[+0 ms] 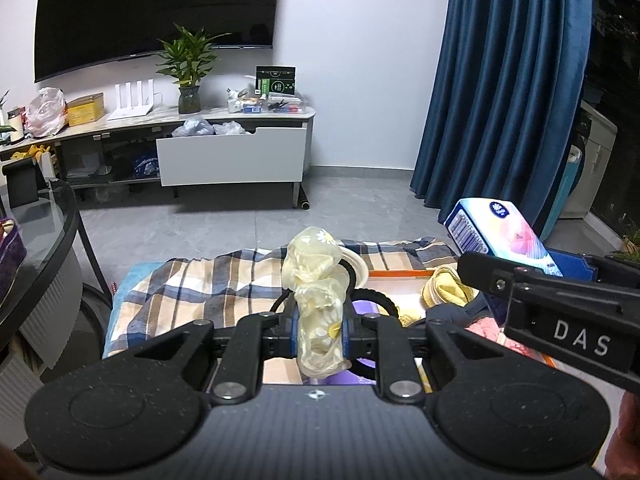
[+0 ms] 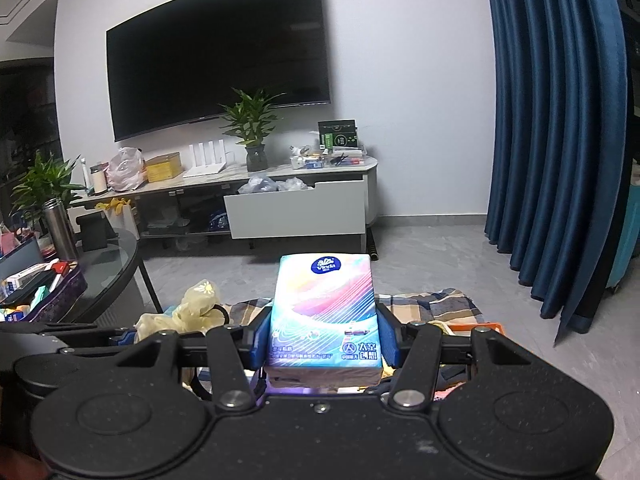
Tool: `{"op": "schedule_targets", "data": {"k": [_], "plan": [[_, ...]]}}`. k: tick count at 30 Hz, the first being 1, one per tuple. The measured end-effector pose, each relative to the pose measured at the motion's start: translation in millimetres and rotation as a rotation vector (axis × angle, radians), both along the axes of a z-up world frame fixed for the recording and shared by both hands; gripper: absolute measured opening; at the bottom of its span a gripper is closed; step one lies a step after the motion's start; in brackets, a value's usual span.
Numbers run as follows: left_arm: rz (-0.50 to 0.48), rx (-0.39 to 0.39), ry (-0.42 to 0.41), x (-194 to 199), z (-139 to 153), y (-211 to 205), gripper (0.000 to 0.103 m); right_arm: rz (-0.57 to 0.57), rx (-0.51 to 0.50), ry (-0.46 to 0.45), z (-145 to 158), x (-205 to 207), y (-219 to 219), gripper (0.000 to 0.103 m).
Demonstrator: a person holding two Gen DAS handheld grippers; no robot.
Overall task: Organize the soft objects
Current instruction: 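Lift the plastic bag and tissue pack and carry both over the orange-rimmed box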
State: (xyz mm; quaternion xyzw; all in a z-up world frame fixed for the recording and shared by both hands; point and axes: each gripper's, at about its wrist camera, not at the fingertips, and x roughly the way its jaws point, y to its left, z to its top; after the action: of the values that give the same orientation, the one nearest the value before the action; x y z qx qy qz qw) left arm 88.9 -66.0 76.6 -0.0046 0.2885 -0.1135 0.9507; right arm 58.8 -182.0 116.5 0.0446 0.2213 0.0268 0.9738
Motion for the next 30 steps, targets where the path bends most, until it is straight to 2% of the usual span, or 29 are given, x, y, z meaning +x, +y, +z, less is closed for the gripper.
{"op": "schedule_targets", "data": {"k": [30], "plan": [[-0.112, 0.000, 0.007, 8.1, -6.2, -37.9, 0.021, -0.106, 0.011, 0.004, -3.0, -13.5, -40.6, 0.064]]}}
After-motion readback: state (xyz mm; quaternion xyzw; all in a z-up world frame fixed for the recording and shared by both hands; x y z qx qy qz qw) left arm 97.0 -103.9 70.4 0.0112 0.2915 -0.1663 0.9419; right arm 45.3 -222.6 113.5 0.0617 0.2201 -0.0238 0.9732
